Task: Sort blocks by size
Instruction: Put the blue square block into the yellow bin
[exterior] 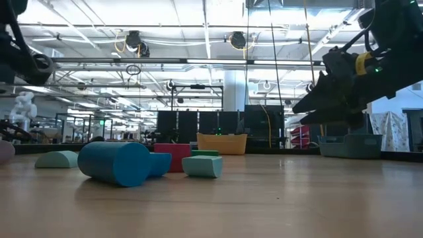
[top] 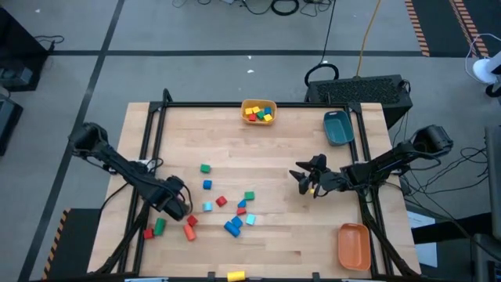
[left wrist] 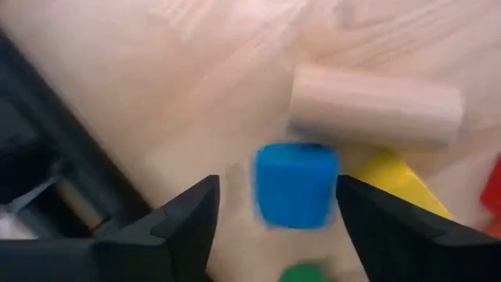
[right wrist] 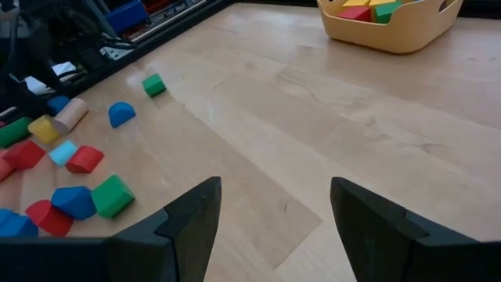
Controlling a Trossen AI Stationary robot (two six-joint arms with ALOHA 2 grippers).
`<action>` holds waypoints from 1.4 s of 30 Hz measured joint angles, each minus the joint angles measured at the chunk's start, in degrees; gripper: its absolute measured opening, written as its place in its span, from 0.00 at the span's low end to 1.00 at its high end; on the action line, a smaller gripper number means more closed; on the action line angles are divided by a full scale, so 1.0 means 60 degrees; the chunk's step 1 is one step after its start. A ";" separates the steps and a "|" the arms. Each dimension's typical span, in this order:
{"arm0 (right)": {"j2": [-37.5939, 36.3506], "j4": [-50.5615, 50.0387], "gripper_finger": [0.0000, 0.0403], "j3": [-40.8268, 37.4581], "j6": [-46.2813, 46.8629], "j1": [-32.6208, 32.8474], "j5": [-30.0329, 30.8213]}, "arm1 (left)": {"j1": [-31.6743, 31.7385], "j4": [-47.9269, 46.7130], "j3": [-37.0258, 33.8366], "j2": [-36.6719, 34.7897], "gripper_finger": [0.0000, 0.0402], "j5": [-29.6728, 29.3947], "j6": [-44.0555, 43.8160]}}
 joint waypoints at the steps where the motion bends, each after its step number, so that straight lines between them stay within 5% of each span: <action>1: 0.0000 0.0004 0.57 0.0000 0.0036 0.0000 0.0000 | 0.0003 0.0077 -0.0026 0.0024 0.67 -0.0050 0.0003; 16: 0.0440 0.0175 0.57 0.0008 0.0263 0.0080 0.0016 | -0.0015 0.1609 -0.0916 -0.0007 0.69 0.0246 -0.0004; 33: 0.1720 0.1745 0.57 0.0007 0.0297 0.0080 -0.0066 | -0.0011 0.1564 -0.0906 -0.0012 0.36 0.0071 0.0011; 42: 0.1723 0.1743 0.57 0.0007 0.0279 0.0080 -0.0067 | 0.0346 0.1468 -0.0218 -0.0012 0.34 -0.0330 0.0857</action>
